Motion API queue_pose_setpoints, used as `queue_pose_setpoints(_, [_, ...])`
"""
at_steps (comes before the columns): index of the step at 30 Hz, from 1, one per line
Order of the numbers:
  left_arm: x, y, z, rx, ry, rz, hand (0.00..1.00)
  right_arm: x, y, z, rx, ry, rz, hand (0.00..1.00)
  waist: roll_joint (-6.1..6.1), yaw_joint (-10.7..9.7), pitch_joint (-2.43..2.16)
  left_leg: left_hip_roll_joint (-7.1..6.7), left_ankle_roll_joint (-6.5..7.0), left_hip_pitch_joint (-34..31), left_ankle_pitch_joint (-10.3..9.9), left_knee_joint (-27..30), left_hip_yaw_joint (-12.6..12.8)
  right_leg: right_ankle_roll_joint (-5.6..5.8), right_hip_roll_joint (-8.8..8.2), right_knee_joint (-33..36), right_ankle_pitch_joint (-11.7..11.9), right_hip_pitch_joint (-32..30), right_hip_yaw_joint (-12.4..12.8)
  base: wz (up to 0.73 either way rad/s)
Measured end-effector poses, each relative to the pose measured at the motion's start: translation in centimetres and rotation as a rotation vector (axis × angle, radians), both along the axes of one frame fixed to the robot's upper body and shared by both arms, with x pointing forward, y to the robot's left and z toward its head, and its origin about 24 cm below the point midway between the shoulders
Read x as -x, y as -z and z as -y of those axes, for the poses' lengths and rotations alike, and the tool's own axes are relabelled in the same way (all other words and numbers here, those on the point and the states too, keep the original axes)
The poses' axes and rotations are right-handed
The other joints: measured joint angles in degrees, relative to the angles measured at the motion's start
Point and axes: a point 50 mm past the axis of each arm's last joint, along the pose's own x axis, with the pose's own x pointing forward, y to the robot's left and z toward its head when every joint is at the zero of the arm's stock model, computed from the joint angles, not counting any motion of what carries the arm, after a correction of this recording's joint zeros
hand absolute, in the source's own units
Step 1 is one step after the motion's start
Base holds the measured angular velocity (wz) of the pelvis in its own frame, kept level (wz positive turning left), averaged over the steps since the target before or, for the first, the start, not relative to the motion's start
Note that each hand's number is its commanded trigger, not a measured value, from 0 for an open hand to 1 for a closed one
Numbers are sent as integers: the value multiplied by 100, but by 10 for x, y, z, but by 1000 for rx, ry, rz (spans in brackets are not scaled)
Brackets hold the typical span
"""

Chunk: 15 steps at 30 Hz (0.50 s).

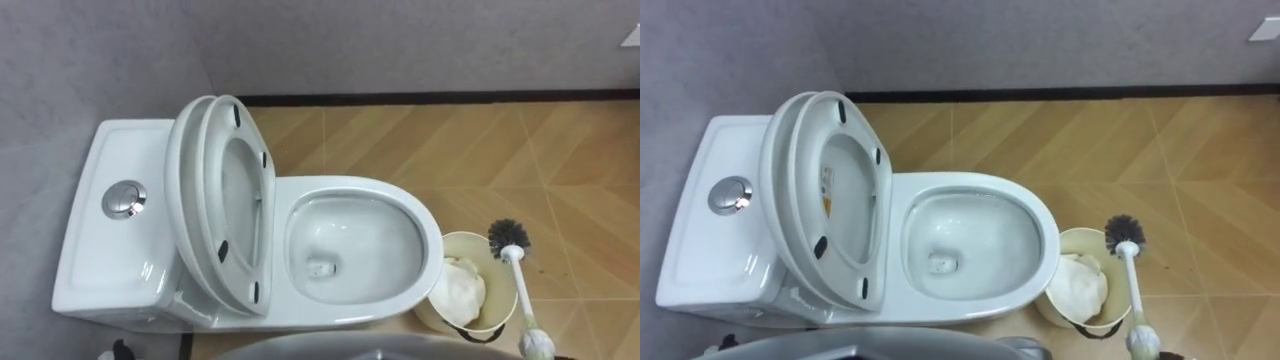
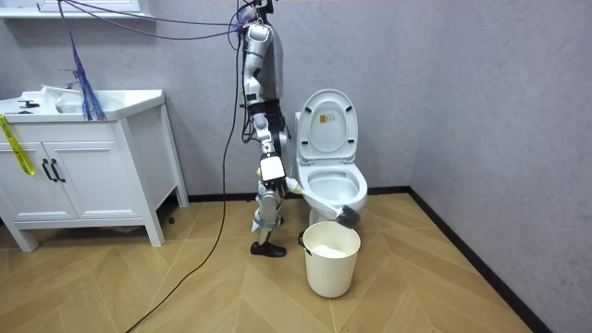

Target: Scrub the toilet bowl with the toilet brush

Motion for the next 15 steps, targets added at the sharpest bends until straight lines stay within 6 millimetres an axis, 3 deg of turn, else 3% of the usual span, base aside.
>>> queue_pose_setpoints(5, [4,1,0,-1,-6,-21,0,3,4,-3,-54,21,-29,0,-25,45,12,-3,0,14,0,-3,-5,1,2,-24,-1,2,34,-2])
queue_pose_setpoints(15, [13,4,3,59,-32,-105,0,38,15,-18,-322,76,-251,0,-45,73,8,-11,0,59,0,-4,-33,4,1,-102,-2,93,30,1])
